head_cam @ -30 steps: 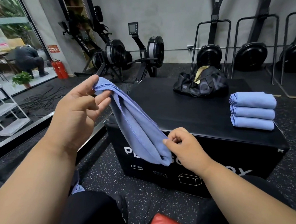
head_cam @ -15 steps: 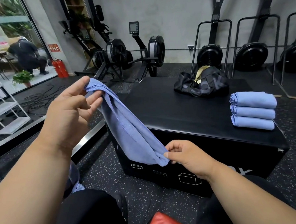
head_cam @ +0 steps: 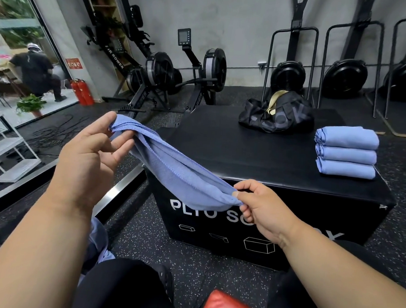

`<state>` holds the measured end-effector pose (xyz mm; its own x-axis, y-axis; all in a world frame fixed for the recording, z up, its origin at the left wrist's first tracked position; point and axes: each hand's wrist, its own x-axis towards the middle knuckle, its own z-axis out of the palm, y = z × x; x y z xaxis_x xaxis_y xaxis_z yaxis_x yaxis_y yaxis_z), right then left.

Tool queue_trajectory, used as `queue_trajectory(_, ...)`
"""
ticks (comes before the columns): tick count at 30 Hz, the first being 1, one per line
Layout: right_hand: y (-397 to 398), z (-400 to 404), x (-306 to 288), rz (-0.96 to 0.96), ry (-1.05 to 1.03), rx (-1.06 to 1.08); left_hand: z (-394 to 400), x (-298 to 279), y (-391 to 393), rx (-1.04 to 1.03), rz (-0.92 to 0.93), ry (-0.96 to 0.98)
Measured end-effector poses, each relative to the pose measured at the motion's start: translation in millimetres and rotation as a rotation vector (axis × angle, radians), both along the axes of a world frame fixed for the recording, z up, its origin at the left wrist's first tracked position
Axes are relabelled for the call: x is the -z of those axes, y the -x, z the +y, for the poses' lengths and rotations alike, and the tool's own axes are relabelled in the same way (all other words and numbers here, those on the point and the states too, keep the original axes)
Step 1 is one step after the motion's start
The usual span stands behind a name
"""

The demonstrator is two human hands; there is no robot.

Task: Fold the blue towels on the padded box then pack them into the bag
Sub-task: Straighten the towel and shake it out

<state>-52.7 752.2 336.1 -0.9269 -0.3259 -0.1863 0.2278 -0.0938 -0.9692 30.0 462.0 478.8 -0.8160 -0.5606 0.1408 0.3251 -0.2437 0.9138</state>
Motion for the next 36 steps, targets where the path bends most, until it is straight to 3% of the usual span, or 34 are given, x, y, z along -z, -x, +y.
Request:
queue_trajectory(9, 3.8, 6.0, -8.0, 0.153, 0.032, -0.069, -13.8, 3.0, 7.0, 0.003, 0.019, -0.037)
queue_trajectory(17, -0.4, 9.2, -12.0, 0.318, -0.091, -0.203, -18.5, 6.3, 12.2, 0.02, 0.043, -0.033)
queue_trajectory(29, 6.8, 14.4, -11.6, 0.832, -0.494, -0.005, -27.6, 9.3, 13.4, 0.009, 0.058, -0.108)
queue_trajectory(36, 8.6, 17.0, -11.9, 0.929, -0.646, -0.036, -31.1, 10.8, 19.2, 0.007, 0.035, -0.133)
